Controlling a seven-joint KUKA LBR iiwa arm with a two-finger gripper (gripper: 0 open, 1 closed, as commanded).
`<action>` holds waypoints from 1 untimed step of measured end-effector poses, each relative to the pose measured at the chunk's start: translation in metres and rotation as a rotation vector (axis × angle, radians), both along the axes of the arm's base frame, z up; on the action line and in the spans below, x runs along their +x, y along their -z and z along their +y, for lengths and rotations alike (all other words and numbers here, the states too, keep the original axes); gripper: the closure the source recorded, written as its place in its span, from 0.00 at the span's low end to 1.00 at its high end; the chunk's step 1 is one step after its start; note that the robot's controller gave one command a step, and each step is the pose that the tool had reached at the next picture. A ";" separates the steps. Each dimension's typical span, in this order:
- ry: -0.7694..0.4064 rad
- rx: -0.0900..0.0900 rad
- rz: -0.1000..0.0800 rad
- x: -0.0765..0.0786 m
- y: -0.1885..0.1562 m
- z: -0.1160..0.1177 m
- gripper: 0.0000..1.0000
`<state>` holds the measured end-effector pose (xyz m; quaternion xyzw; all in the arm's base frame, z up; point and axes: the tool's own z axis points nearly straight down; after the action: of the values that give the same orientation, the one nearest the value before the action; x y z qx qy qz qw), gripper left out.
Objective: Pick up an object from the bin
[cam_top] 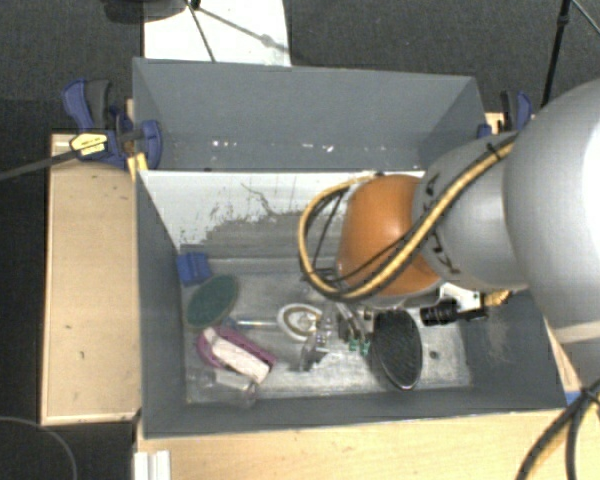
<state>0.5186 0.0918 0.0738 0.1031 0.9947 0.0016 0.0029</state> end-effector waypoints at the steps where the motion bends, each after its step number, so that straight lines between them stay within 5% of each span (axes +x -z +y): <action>1: 0.003 0.000 -0.005 0.002 -0.001 0.000 1.00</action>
Offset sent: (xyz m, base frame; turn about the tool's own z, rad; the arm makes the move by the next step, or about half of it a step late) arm 0.0000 0.0000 0.0000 0.0000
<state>0.5203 0.0915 0.0749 0.1048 0.9945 0.0021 0.0055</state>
